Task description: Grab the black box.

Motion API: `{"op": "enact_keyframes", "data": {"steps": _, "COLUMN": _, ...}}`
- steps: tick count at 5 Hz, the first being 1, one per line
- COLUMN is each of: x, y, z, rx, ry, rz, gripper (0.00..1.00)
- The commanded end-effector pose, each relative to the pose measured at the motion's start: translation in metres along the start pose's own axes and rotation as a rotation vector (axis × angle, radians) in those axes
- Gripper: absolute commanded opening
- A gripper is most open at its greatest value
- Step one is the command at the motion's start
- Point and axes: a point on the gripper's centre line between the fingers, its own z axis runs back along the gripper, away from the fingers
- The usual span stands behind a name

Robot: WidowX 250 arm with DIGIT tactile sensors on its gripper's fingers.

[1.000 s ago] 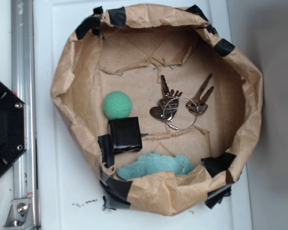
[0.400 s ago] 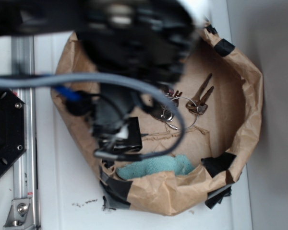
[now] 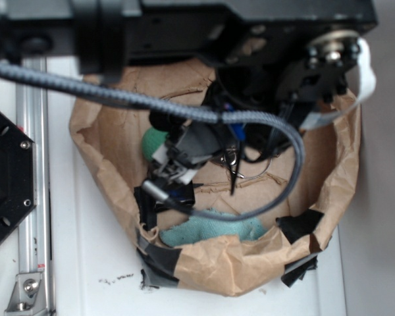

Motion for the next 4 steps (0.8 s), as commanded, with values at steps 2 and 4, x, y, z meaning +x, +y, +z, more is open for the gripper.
{"op": "enact_keyframes", "data": {"steps": 2, "x": -0.018, "y": -0.010, "z": -0.006, "rx": 0.102, "ry": 0.056, "rz": -0.414, "gripper": 1.00}}
{"op": "enact_keyframes", "data": {"steps": 4, "x": -0.014, "y": -0.028, "z": -0.038, "rx": 0.081, "ry": 0.054, "rz": -0.482, "gripper": 1.00}}
